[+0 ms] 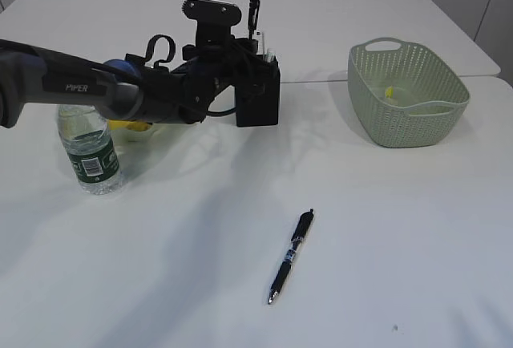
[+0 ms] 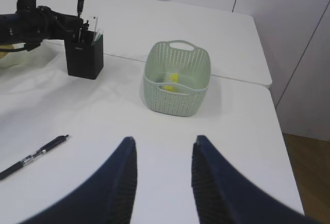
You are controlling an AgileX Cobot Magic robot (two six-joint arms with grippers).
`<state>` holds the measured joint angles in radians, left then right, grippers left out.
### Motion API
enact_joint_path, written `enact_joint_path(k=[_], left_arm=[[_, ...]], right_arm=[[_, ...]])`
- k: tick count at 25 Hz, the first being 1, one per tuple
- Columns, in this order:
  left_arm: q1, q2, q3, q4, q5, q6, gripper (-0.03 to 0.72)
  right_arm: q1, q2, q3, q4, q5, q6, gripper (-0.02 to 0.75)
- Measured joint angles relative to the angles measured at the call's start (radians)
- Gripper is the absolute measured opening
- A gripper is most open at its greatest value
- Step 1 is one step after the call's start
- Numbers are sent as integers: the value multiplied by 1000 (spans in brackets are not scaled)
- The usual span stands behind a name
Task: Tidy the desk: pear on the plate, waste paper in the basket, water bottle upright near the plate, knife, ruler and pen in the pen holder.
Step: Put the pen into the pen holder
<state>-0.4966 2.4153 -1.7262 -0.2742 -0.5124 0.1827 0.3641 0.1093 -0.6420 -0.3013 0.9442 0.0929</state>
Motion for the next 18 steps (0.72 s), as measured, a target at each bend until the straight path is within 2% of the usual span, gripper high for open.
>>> enact_joint_path(k=[11,18], left_arm=[[0,0,0,71,23,-1,103],[0,0,0,73,37,-1,113]], right_arm=[[0,0,0,0,0,0,300],[0,0,0,0,0,0,300]])
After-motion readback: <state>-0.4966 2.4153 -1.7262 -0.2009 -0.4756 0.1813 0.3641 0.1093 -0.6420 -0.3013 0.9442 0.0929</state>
